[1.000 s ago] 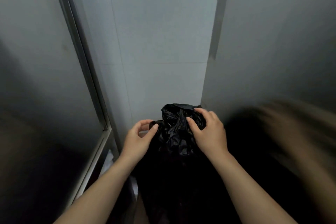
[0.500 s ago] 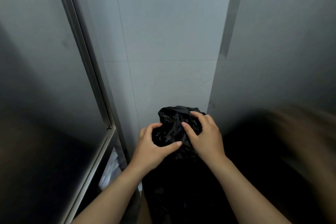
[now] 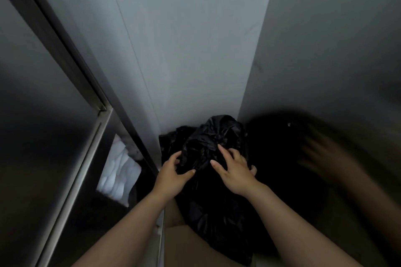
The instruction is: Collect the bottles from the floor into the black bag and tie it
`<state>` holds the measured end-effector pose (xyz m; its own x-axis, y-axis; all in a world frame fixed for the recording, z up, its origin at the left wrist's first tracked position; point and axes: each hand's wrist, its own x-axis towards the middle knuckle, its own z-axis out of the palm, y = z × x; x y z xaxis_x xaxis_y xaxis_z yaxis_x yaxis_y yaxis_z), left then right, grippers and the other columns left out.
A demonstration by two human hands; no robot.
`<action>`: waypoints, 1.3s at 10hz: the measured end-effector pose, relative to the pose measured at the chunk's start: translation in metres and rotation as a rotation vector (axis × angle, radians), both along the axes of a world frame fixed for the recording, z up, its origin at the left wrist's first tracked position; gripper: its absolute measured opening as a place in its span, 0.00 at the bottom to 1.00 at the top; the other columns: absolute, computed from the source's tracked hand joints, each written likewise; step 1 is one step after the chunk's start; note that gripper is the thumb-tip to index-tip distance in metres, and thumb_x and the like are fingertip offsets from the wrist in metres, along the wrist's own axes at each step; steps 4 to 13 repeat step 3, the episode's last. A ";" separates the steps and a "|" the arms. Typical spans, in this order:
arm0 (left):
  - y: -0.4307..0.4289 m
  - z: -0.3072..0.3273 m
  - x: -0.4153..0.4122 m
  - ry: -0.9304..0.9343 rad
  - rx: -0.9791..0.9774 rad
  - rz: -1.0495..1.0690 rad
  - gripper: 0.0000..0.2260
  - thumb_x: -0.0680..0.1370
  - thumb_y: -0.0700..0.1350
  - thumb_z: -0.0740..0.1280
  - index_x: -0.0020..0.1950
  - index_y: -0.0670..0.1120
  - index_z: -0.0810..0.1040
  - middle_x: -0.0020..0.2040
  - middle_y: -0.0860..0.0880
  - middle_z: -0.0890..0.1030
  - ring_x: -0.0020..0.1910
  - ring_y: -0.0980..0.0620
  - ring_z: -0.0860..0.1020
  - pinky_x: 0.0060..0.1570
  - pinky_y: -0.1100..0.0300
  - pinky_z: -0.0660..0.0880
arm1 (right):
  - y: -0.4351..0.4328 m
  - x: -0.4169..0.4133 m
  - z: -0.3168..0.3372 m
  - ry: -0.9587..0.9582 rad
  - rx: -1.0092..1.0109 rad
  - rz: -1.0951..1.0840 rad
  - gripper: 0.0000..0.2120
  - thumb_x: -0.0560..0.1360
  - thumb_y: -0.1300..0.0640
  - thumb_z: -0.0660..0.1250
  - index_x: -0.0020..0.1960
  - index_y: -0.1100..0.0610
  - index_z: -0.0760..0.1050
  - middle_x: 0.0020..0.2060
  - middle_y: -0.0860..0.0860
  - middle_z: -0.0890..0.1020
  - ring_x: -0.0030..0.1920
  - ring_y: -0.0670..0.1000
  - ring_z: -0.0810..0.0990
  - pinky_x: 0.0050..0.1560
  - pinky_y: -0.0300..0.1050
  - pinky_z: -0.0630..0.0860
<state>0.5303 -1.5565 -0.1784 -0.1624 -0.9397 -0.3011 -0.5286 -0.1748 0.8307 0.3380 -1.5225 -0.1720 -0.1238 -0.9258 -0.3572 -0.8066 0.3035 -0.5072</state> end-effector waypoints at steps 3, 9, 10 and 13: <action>-0.003 0.009 -0.003 -0.038 -0.090 -0.082 0.33 0.71 0.50 0.73 0.72 0.50 0.63 0.69 0.46 0.69 0.67 0.50 0.69 0.65 0.57 0.66 | 0.018 -0.005 0.009 -0.014 -0.119 -0.084 0.28 0.74 0.34 0.56 0.71 0.38 0.57 0.75 0.49 0.52 0.74 0.56 0.47 0.69 0.68 0.52; -0.003 0.009 -0.003 -0.038 -0.090 -0.082 0.33 0.71 0.50 0.73 0.72 0.50 0.63 0.69 0.46 0.69 0.67 0.50 0.69 0.65 0.57 0.66 | 0.018 -0.005 0.009 -0.014 -0.119 -0.084 0.28 0.74 0.34 0.56 0.71 0.38 0.57 0.75 0.49 0.52 0.74 0.56 0.47 0.69 0.68 0.52; -0.003 0.009 -0.003 -0.038 -0.090 -0.082 0.33 0.71 0.50 0.73 0.72 0.50 0.63 0.69 0.46 0.69 0.67 0.50 0.69 0.65 0.57 0.66 | 0.018 -0.005 0.009 -0.014 -0.119 -0.084 0.28 0.74 0.34 0.56 0.71 0.38 0.57 0.75 0.49 0.52 0.74 0.56 0.47 0.69 0.68 0.52; -0.003 0.009 -0.003 -0.038 -0.090 -0.082 0.33 0.71 0.50 0.73 0.72 0.50 0.63 0.69 0.46 0.69 0.67 0.50 0.69 0.65 0.57 0.66 | 0.018 -0.005 0.009 -0.014 -0.119 -0.084 0.28 0.74 0.34 0.56 0.71 0.38 0.57 0.75 0.49 0.52 0.74 0.56 0.47 0.69 0.68 0.52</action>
